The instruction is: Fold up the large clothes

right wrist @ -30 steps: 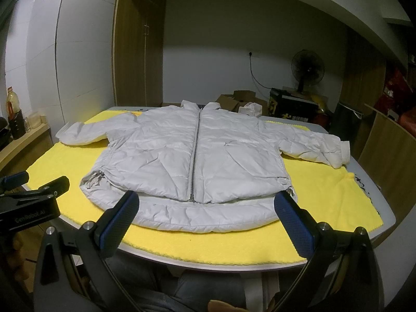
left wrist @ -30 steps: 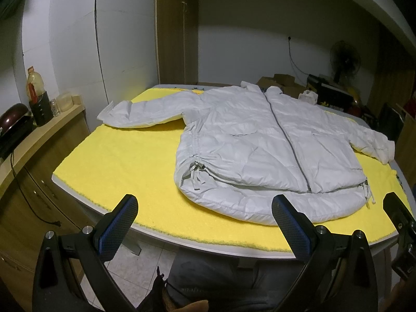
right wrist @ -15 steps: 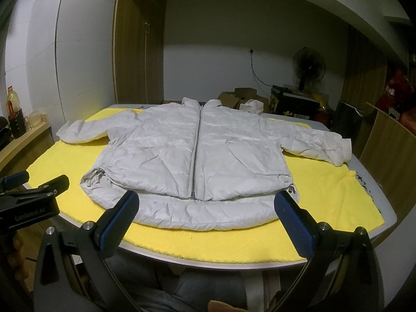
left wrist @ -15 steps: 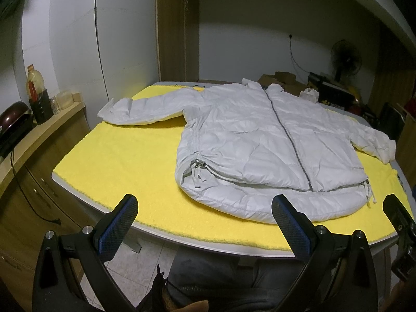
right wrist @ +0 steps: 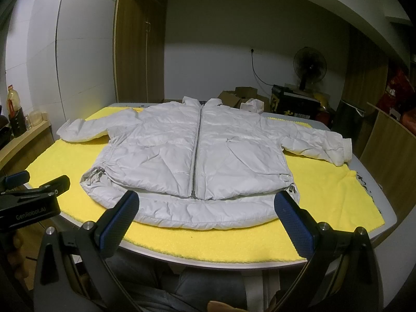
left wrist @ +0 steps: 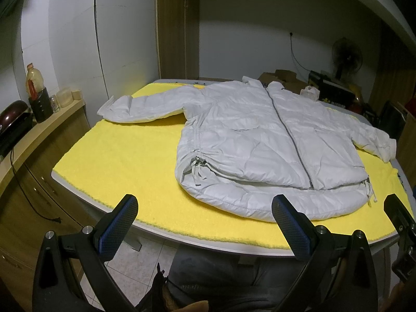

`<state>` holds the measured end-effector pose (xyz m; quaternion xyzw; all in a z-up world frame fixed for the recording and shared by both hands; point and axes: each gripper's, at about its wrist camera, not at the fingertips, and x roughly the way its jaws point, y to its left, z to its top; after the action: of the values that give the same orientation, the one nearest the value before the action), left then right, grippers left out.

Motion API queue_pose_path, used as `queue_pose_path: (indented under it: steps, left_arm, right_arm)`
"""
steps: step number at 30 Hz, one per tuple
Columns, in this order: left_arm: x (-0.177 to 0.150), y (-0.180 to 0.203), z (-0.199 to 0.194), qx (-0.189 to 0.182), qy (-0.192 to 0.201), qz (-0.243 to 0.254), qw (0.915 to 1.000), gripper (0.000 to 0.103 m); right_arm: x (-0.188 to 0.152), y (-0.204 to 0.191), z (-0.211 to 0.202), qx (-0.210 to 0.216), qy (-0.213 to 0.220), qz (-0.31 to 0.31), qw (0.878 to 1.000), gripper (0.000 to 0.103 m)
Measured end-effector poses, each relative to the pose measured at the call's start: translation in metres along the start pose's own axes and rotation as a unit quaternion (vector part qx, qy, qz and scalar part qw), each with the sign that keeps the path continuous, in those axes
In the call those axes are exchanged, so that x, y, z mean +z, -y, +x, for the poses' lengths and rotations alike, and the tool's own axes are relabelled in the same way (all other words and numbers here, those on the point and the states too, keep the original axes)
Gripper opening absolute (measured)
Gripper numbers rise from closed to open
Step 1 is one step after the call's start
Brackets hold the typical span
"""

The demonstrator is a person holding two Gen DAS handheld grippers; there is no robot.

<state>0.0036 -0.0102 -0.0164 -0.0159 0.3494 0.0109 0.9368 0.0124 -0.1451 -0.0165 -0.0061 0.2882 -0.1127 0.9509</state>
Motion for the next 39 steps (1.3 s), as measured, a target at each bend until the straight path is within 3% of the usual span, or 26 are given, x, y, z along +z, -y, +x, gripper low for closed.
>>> queue_pose_path:
  steps: [39]
  left_arm:
    - [-0.004,0.0,0.012,-0.004,-0.022,-0.003,0.9997,0.103]
  right_arm:
    - [-0.009,0.0,0.006,0.002,-0.011,-0.004,1.0,0.103]
